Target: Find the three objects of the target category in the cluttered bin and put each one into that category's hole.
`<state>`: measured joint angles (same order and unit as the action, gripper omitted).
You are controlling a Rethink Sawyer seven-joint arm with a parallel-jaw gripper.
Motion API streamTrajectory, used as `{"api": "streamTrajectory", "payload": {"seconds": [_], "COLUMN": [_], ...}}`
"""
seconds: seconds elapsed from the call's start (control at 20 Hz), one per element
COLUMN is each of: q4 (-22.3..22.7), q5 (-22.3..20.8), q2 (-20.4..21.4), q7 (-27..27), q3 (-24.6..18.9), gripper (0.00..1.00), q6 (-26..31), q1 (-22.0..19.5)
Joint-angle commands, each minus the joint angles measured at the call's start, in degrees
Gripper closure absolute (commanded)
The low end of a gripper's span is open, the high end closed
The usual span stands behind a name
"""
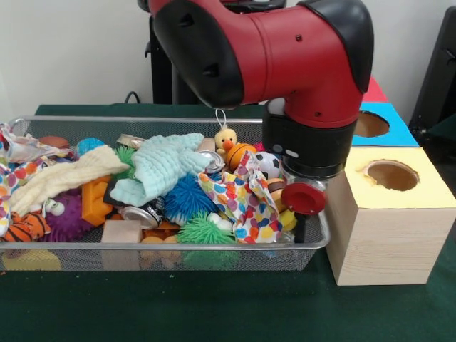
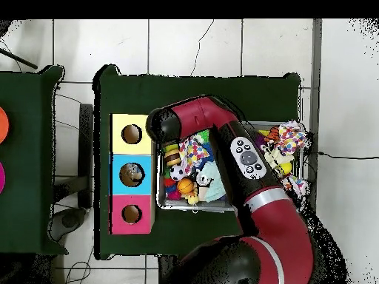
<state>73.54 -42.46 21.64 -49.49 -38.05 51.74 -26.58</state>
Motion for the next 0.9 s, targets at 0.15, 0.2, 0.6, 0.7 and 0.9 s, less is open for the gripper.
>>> {"api": "streamTrajectory", "payload": {"seconds": [0.15, 0.2, 0.6, 0.7, 0.9], "q4": [-2.0, -1.9, -3.5, -4.6, -6.9], "q5": [-2.9, -2.9, -3.9, -4.4, -5.2], "q2": [1.5, 1.7, 1.6, 1.3, 1.0], "q7": [21.0, 20.8, 18.4, 16.7, 15.0], "q3": [-4.9, -5.1, -5.0, -4.3, -3.5], "gripper": [0.00, 0.00, 0.00, 0.00, 0.00], "q6": [-1.4, -1.1, 0.2, 0.5, 1.9], "q1": [-3.9, -3.8, -1.0, 0.4, 3.4]}}
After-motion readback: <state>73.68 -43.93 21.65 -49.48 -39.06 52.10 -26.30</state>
